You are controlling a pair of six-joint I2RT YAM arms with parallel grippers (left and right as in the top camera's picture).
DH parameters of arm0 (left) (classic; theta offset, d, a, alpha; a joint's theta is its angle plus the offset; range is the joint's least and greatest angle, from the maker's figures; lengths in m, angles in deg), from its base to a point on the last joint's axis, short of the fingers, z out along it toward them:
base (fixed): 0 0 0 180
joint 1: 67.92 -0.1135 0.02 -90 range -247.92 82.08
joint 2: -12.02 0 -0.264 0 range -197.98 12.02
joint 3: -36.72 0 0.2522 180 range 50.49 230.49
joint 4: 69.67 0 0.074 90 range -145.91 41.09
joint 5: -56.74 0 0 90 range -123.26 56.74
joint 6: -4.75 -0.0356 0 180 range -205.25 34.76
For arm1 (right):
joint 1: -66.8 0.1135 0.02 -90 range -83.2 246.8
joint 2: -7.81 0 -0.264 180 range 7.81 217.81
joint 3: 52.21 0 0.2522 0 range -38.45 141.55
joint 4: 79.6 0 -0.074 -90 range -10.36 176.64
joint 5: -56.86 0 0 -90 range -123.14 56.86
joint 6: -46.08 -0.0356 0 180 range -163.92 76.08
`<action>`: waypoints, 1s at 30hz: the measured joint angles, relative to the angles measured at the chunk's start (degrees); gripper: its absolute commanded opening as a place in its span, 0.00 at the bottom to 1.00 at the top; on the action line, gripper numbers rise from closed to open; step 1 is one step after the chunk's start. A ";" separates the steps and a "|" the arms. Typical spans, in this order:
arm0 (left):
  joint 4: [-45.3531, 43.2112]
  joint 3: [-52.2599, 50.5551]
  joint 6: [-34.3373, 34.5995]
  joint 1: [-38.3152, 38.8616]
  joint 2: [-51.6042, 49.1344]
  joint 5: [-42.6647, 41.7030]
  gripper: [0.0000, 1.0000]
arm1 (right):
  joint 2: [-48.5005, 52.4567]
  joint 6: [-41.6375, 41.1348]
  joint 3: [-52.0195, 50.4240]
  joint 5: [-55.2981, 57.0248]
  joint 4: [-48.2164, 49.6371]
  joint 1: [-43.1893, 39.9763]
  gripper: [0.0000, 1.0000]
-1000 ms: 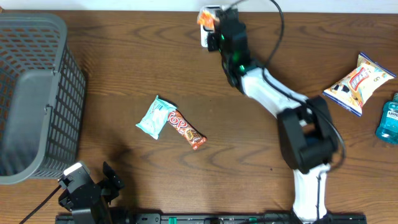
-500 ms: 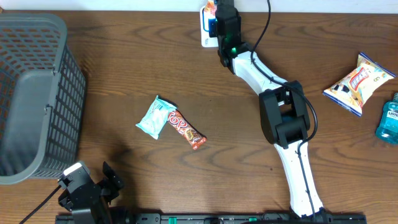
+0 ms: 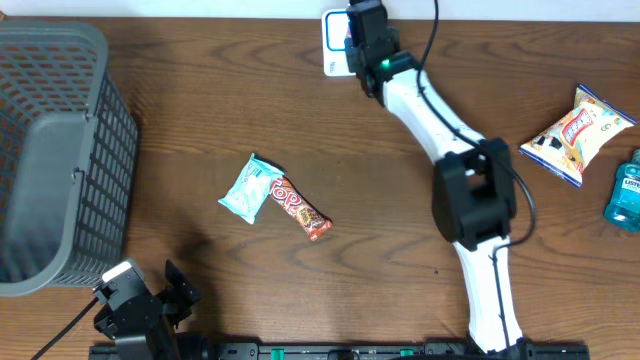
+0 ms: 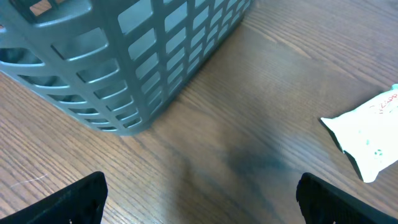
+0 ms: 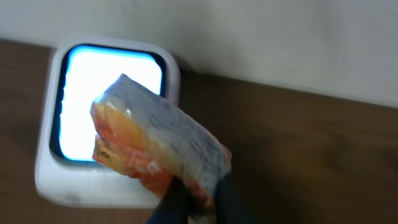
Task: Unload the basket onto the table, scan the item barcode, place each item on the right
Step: 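Hold the orange box up in front of the scanner, then carry the orange box to the right edge and release it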
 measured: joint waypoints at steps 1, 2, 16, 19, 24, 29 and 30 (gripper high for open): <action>-0.04 0.00 0.00 0.00 0.00 0.00 0.97 | -1.40 0.04 0.00 0.42 -3.10 -0.07 0.01; 0.00 0.00 0.00 0.00 0.00 0.00 0.97 | -2.99 -0.02 0.02 1.18 -7.37 -0.17 0.01; -0.02 0.00 0.00 0.00 0.00 -0.02 0.98 | -10.14 -28.30 -0.44 22.32 -63.93 -16.09 0.01; -0.02 0.00 0.00 0.00 0.00 0.00 0.97 | -10.14 -36.81 -1.64 26.34 -67.78 -22.34 0.01; -0.02 0.00 0.00 0.00 0.00 -0.02 0.97 | -10.14 -43.63 -5.68 28.20 -63.56 -32.06 0.01; -0.04 0.00 0.00 0.00 0.00 -0.02 0.97 | -9.94 -45.42 -11.41 23.67 -52.30 -41.40 0.48; -0.02 0.00 0.00 0.00 0.00 0.00 0.97 | -9.75 -44.98 -12.22 21.55 -51.17 -43.34 0.68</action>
